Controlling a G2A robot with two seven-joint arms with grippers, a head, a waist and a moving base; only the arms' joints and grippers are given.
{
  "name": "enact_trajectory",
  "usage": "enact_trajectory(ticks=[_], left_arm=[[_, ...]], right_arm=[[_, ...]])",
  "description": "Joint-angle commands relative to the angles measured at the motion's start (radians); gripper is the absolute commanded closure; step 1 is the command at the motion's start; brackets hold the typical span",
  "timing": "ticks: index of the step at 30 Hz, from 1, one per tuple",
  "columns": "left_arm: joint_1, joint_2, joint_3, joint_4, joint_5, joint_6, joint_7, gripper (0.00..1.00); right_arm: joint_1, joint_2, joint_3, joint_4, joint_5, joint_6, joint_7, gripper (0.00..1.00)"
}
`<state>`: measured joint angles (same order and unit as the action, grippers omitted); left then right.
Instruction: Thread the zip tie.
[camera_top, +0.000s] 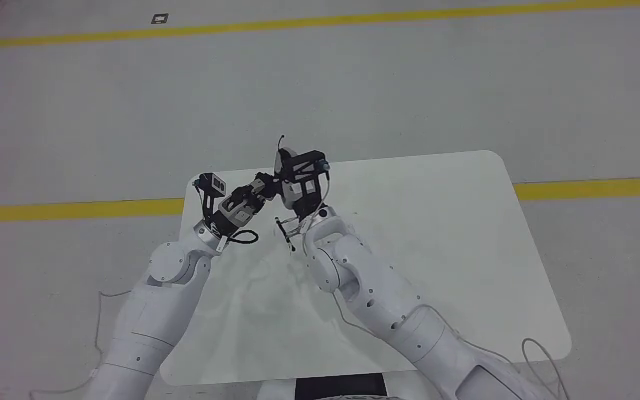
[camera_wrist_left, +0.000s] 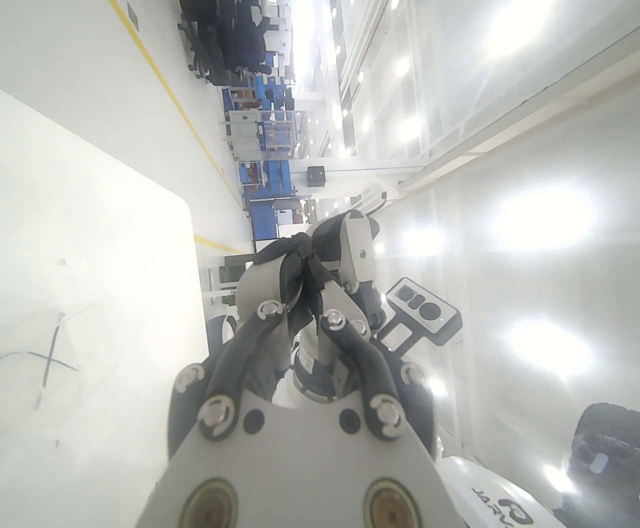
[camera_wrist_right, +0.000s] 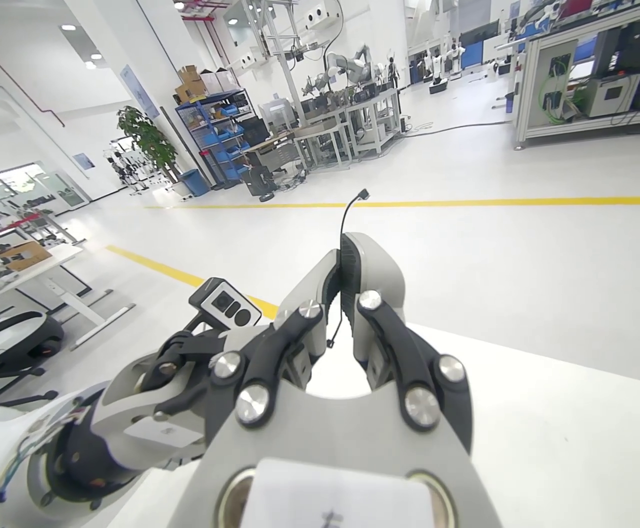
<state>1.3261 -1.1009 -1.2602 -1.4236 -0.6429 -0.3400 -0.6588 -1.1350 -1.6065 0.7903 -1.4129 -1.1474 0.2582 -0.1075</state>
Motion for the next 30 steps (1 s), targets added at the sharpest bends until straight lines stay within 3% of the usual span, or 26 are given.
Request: enact_trajectory(ticks=[1, 20, 30], left_arm=[[0.0, 0.0, 0.0, 0.0, 0.0, 0.0, 0.0, 1.0], [0.0, 0.0, 0.0, 0.0, 0.0, 0.0, 0.0, 1.0], [0.0, 0.0, 0.0, 0.0, 0.0, 0.0, 0.0, 1.0]], right_arm=[[-0.002, -0.002, 0.003, 0.0, -0.003, -0.001, 0.0, 1.0], [-0.013, -0.022, 0.01, 0.005, -0.022, -0.022, -0.003, 1.0], [-0.028, -0.031, 0.023, 0.002, -0.025, -0.005, -0.004, 1.0]])
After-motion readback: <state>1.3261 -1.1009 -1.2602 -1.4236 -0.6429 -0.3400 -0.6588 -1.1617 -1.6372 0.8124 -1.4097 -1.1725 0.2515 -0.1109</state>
